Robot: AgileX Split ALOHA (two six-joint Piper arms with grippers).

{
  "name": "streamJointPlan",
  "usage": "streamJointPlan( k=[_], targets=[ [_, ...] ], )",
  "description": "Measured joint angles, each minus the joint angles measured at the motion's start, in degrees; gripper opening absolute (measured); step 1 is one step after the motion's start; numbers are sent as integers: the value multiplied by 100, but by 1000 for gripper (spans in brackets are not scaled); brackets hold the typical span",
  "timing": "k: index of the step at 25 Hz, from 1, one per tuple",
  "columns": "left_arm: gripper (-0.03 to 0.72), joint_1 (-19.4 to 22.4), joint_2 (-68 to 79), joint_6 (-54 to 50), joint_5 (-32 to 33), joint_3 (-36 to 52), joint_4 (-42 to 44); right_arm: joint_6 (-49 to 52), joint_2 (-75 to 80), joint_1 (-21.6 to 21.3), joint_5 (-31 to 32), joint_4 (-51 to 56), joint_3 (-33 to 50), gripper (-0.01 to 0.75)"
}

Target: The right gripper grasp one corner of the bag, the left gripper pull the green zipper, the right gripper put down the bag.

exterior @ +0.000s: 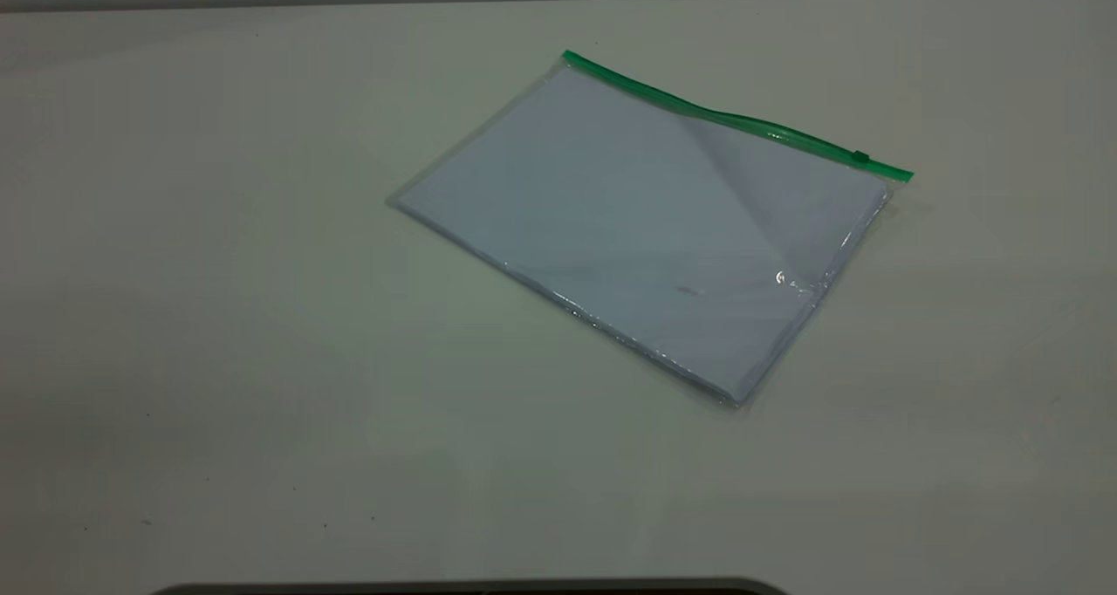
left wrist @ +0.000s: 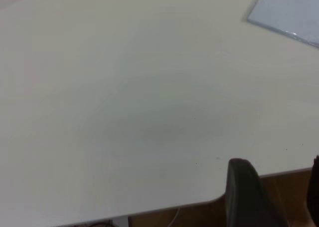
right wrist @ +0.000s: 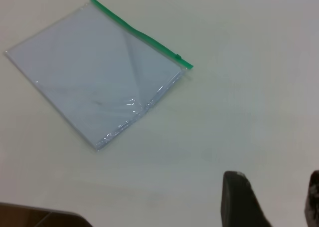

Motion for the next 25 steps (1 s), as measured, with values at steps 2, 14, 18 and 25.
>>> streamJointPlan(
  k=[2,14,18,25],
  targets=[
    [365,0,0,-37,-6,0,-10,0,18,0,-35,25,-6,360],
    [365,4,3229,-246,-2723,-354,-369,-1203,3624,0,-2652,1403,-72,395],
    [365,11,4681,504,-3208,-747,-891,-2417,5183,0,-3301,2621,-72,448],
    [377,18,6738,2556,-3522,-1499,-2719,-5401,7963,0,-4314,5782,-151,463]
  ],
)
